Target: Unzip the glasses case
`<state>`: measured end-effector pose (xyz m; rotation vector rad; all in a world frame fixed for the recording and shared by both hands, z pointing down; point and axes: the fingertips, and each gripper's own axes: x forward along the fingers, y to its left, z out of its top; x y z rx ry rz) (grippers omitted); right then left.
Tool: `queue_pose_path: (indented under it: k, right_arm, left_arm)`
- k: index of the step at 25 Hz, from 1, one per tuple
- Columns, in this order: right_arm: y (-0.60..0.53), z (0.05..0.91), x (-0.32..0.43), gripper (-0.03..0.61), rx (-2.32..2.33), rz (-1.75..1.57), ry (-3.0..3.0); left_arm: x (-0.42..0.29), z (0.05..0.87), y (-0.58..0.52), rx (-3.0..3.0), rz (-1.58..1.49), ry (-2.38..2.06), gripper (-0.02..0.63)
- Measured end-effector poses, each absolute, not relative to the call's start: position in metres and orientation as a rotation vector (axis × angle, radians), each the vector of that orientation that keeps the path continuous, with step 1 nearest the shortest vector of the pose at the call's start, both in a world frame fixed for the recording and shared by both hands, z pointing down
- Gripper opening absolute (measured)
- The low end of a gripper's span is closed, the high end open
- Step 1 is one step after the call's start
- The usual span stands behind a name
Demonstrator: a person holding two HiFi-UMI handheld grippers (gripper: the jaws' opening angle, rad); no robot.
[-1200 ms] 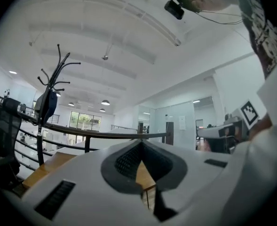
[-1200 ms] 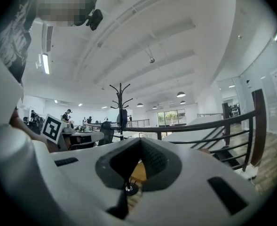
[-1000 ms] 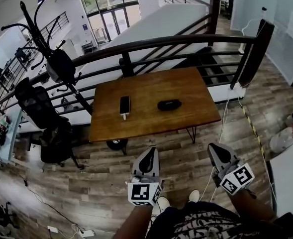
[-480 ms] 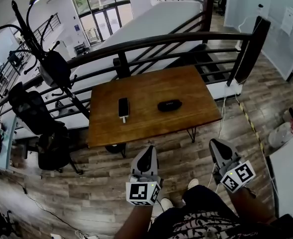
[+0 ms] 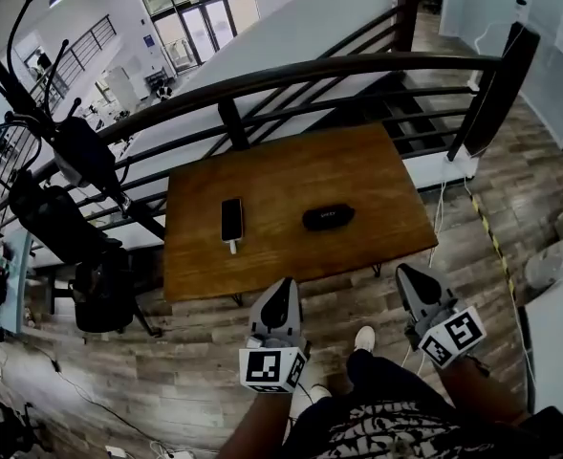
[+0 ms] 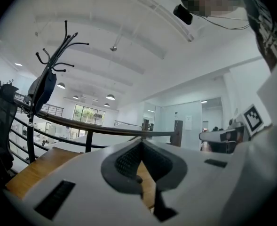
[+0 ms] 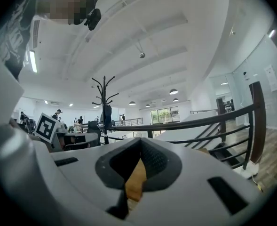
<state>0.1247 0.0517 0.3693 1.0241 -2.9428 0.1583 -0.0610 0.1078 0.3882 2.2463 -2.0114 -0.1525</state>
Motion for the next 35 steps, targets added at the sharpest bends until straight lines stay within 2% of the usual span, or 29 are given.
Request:
queue_pose_path:
  k: [10,18,25,35]
  right_arm:
    - [-0.046,0.373,0.11,-0.003,0.832,0.189,-2.982]
    - [-0.096,0.373,0.099,-0.003,0.768,0.201,-3.019]
    - [-0.125,0.389,0.074,-0.003,0.809,0.284,-2.968]
    - [-0.142,0.415,0.034,-0.003,0.954,0.222,-2.849]
  left_arm:
    - [-0.045,0.383,0.0,2.2,-0.124,-2.053,0.006]
    - [-0.041,0.381,-0.045,2.21,-0.092,-2.071,0.006]
    - [-0.073,0.397,-0.069,2.184,-0.073,-2.031,0.006]
    - [-0.119,0.42,-0.109,2.316,-0.007,-1.828,0.006]
